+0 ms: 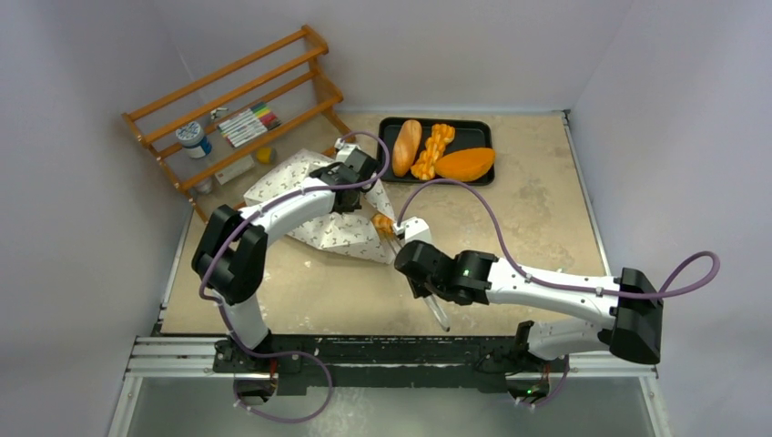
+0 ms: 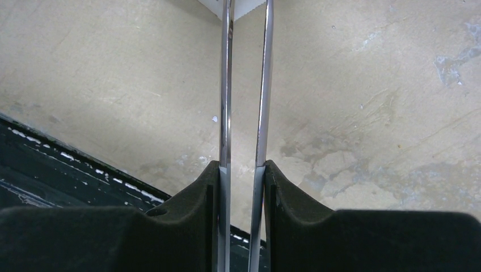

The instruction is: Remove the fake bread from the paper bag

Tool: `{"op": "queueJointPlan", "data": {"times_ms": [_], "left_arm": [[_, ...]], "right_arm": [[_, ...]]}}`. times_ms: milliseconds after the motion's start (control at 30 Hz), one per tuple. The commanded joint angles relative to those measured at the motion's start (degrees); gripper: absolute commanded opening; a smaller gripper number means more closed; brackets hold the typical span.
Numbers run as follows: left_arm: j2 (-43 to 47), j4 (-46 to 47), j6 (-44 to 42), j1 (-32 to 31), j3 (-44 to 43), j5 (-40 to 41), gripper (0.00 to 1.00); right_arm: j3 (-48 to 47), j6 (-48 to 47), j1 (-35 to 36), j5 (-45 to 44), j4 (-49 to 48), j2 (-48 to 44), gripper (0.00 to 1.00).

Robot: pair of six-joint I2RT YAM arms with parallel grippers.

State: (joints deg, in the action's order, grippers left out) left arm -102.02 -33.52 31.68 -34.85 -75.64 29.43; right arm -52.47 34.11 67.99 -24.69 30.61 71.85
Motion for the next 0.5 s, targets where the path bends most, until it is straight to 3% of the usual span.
{"op": "queueJointPlan", "data": {"times_ms": [0,233,467], "left_arm": [[-0.3,-1.7,-2.3,0.8,-2.7,-2.2,0.00],[0.4,-3.3,-3.5,0.4,-1.7,-0.2,0.00],[-5.1,-3.8,-5.0,0.4,-6.4,1.1,0.00]], "right_arm": [[-2.4,1.3,0.4,-3.4,2.1,-2.6,0.04],[-4.8,0.3,0.4,-3.5,2.2,-3.8,0.04],[-5.9,-0.6,0.4,-3.2,3.3,-5.0,0.03]]}}
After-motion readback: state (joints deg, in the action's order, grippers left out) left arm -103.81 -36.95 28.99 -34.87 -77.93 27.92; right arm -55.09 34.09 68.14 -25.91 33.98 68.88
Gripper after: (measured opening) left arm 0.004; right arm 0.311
